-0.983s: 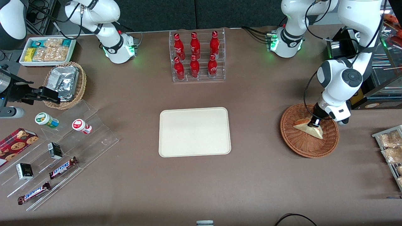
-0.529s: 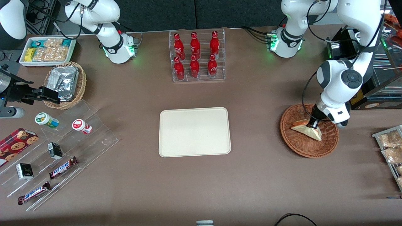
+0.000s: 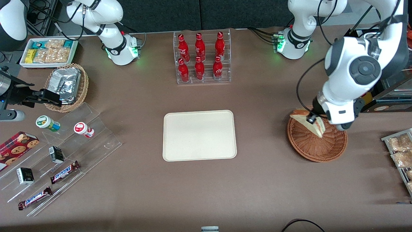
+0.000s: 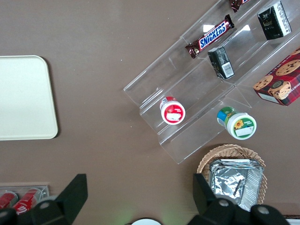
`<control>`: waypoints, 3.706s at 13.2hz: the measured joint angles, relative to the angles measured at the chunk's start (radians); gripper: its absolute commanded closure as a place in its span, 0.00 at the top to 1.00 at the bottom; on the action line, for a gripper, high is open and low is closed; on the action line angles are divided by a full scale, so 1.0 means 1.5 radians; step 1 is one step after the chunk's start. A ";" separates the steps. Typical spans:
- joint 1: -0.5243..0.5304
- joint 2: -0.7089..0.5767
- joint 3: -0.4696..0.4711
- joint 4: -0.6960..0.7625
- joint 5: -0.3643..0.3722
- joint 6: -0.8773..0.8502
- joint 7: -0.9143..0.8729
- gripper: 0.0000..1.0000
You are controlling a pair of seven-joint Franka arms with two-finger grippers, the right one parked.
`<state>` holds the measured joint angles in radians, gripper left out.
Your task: Place sandwich from basket to tray
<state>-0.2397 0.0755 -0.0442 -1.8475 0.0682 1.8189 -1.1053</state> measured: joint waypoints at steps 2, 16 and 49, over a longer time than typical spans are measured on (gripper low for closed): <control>-0.057 0.008 -0.001 0.044 0.000 -0.048 0.012 0.08; -0.342 0.274 -0.013 0.173 -0.019 0.157 0.071 0.08; -0.329 0.258 -0.001 0.288 0.010 0.065 0.097 1.00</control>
<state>-0.7338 0.4627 -0.0459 -1.4152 0.0839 1.9160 -0.9594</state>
